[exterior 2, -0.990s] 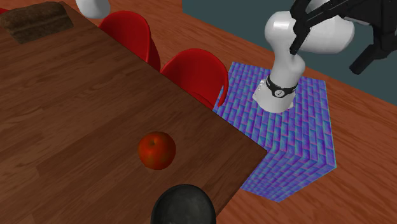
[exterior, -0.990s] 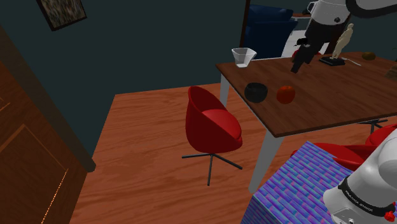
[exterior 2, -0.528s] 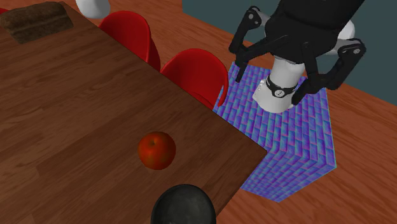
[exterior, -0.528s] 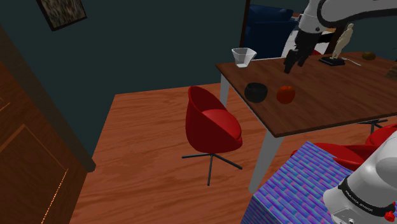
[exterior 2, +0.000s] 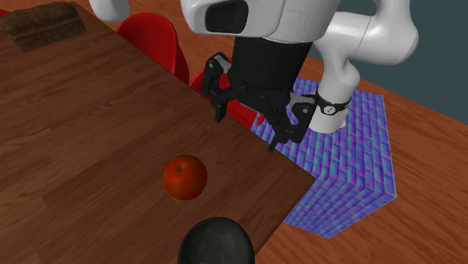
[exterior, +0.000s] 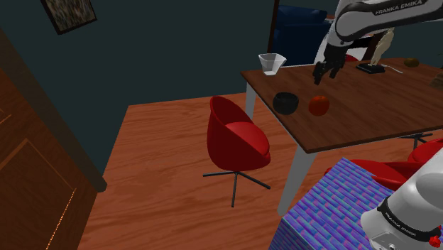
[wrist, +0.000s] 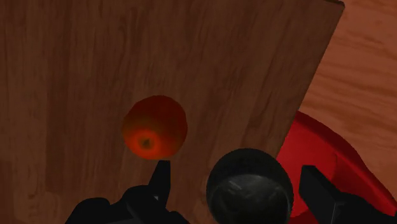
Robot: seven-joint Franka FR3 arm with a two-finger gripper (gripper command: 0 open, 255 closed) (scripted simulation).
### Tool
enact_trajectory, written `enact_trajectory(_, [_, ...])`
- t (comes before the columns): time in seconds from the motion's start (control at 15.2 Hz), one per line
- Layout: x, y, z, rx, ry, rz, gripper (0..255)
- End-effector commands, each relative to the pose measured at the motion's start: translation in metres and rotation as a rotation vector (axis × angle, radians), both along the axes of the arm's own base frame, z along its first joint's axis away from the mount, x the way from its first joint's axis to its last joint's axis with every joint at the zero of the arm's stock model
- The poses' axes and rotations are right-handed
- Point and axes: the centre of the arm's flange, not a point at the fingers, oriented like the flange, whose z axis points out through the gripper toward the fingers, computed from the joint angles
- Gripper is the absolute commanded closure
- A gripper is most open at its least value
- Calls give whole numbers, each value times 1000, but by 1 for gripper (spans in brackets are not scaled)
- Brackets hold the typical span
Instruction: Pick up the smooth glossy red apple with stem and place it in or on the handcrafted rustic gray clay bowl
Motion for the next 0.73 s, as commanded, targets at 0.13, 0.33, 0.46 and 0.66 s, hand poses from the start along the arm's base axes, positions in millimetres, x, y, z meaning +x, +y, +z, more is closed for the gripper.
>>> enact_trajectory(0.13, [24, -45, -28, 6, 20, -58, 0])
enact_trajectory(0.33, [37, -78, -48, 11, 35, -101, 0])
enact_trajectory(0.46, [45, -101, -61, 15, 45, -130, 0])
enact_trajectory(0.66, [54, -128, -77, 19, 56, -164, 0])
